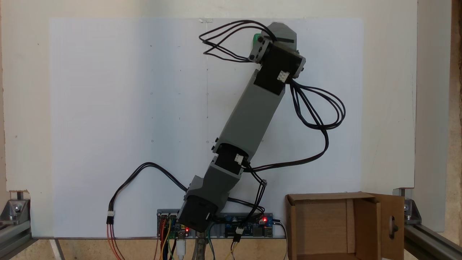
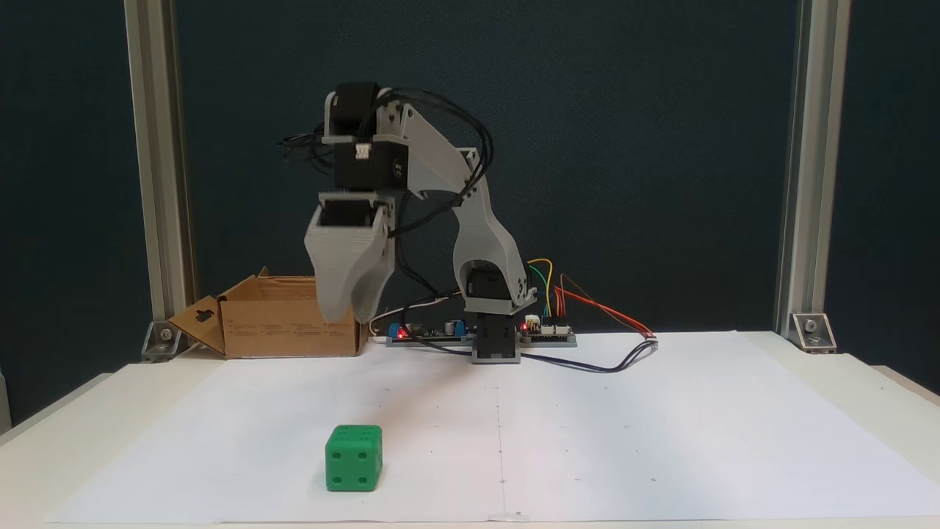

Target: Grasp a green dice and put it in the bin.

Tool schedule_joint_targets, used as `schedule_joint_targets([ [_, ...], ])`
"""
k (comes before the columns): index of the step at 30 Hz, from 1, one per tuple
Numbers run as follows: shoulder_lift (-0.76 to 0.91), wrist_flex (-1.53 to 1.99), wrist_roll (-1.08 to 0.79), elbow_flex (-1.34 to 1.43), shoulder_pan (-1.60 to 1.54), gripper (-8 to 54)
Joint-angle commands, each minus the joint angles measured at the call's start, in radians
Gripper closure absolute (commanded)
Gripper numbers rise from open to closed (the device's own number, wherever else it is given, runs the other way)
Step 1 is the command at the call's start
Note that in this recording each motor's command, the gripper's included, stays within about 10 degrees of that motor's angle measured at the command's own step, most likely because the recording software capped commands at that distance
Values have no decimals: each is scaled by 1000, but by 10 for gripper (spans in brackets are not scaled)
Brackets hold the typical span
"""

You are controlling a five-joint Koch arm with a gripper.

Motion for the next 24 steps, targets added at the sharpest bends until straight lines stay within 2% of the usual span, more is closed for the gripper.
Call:
schedule_joint_targets([
  [1, -5, 175, -60, -77, -2, -9],
  [24, -172, 175, -55, -141, -83, -10],
])
